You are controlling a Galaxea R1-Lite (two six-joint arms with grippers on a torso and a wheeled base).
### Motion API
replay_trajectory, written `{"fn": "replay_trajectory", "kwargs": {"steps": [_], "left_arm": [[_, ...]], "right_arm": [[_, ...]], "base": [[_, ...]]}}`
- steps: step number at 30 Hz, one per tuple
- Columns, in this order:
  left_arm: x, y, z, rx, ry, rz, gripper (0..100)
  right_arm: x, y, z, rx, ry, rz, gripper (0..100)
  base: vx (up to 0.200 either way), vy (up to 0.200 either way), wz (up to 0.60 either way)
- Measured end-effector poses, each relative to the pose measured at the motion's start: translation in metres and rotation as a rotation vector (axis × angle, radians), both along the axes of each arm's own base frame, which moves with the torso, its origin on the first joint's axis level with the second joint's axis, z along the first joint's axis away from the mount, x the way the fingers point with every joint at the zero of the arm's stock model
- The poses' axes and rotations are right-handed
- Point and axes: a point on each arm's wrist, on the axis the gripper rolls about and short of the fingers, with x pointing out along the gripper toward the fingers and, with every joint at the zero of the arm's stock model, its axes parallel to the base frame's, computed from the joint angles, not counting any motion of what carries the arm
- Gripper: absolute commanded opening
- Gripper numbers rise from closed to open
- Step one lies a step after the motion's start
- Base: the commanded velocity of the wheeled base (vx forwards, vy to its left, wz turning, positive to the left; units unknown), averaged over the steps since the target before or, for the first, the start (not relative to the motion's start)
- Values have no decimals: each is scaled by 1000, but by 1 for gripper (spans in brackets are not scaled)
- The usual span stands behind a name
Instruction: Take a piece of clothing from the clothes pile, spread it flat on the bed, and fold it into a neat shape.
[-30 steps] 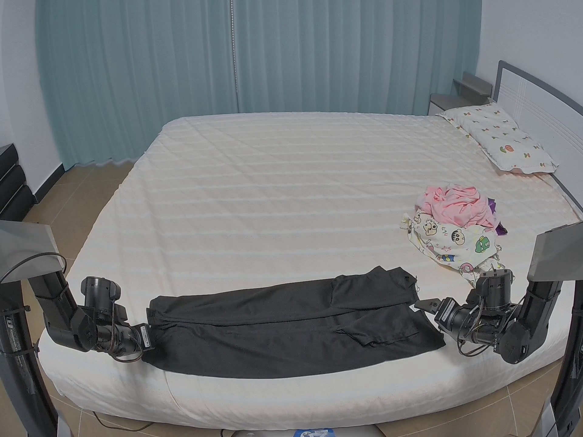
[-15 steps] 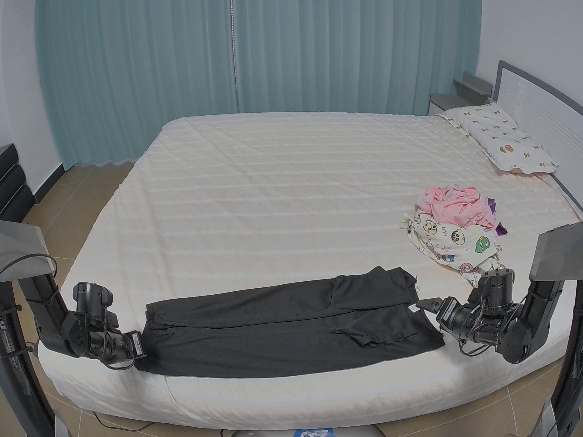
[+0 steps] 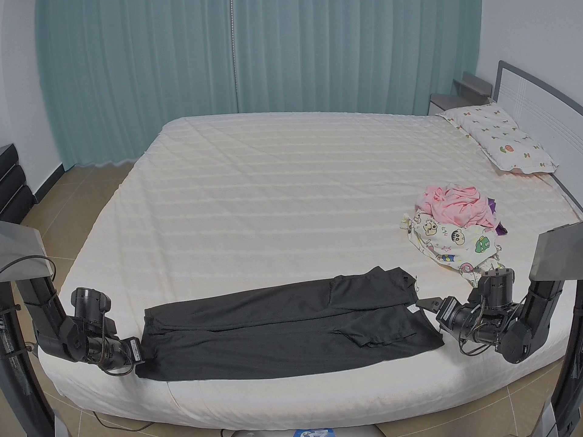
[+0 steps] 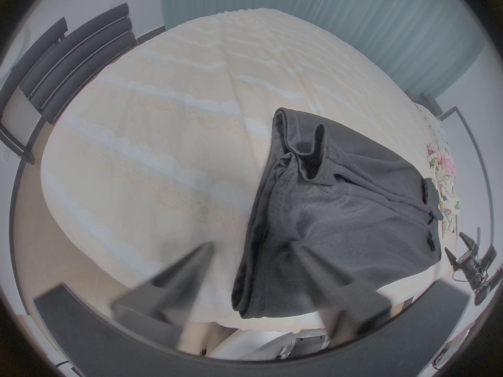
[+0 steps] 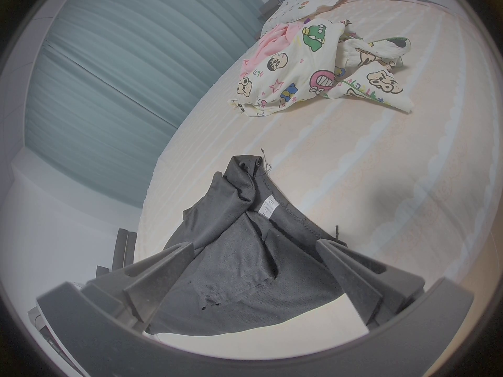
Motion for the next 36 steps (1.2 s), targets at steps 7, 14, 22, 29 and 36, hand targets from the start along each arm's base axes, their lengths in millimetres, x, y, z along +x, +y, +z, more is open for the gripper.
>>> {"fn": "replay_trajectory", "kwargs": {"steps": [7,14,22,29,36], "left_arm": [[7,3,4,-139,-34,31,100],[20,4,12,-287,-65,147,100],[32,3,20,-367,-99,198,100],[34,3,22,-370,-109,197,100],[35,3,22,-370,-110,197,100]], "right_arm": [[2,6,6,27,-20,5,100],[4,25,5,95,41,4,100],[14,38,-4,124,172,-48,100],[21,48,-4,135,170,-61,100],[20,68,-10,84,154,-57,100]], "base": [[0,0,0],[0,0,0],[0,0,0],[0,0,0],[0,0,0]]}}
